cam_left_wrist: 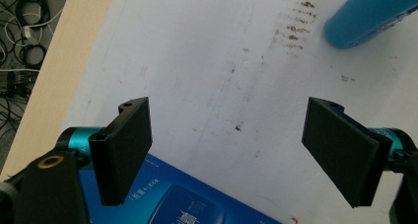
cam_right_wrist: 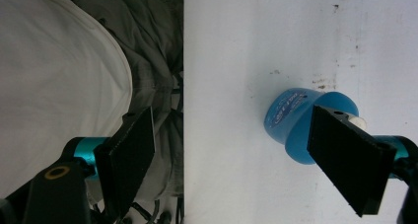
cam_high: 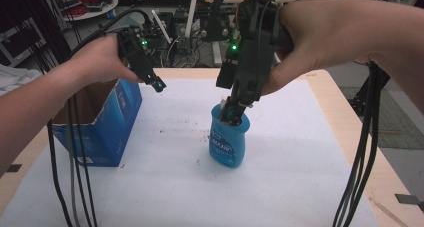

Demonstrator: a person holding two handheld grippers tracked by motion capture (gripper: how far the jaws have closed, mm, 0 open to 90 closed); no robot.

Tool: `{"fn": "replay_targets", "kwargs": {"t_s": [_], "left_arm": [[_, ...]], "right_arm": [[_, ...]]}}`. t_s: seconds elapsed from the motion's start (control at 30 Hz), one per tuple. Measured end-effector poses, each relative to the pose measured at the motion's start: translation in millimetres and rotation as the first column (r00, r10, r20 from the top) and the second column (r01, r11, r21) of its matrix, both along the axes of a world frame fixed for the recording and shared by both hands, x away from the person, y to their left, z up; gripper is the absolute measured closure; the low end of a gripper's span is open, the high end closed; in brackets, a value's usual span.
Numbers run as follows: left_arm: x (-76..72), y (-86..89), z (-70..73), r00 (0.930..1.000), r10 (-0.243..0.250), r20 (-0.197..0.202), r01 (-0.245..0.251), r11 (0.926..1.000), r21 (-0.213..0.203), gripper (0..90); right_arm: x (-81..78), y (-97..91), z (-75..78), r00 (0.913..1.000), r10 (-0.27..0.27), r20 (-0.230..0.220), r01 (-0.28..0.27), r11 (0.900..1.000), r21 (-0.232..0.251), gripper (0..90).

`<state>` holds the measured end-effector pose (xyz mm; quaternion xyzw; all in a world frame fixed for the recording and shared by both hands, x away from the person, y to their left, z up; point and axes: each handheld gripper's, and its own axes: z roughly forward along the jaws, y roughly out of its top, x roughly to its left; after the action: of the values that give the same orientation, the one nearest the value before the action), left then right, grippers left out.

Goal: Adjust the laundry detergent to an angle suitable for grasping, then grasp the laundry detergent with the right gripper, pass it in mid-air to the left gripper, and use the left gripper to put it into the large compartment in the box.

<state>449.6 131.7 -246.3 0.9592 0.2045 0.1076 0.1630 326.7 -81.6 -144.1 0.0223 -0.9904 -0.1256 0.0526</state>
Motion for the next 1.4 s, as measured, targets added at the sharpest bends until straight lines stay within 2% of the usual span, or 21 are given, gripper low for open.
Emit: {"fn": "replay_targets", "kwargs": {"t_s": [0.27,0.9,1.4], "left_arm": [[-1.8,-2.2,1.4,1.0,-0.005,0.003,0.005,1.0,0.002,19.3],[-3.8,-1.8,2.6,1.0,-0.001,0.004,0.001,1.0,0.007,19.3],[-8.0,-3.1,4.7,0.9999,-0.01,0.005,0.01,0.9999,0.007,19.3]], "right_arm": [[-0.5,-4.2,0.4,0.9999,-0.016,-0.003,0.016,0.9999,0.002,18.0],[-1.3,-7.2,2.2,0.9999,-0.003,-0.01,0.004,0.9998,0.022,18.0],[-1.2,-15.1,2.2,0.9991,-0.041,0.005,0.041,0.9979,0.051,17.9]]}}
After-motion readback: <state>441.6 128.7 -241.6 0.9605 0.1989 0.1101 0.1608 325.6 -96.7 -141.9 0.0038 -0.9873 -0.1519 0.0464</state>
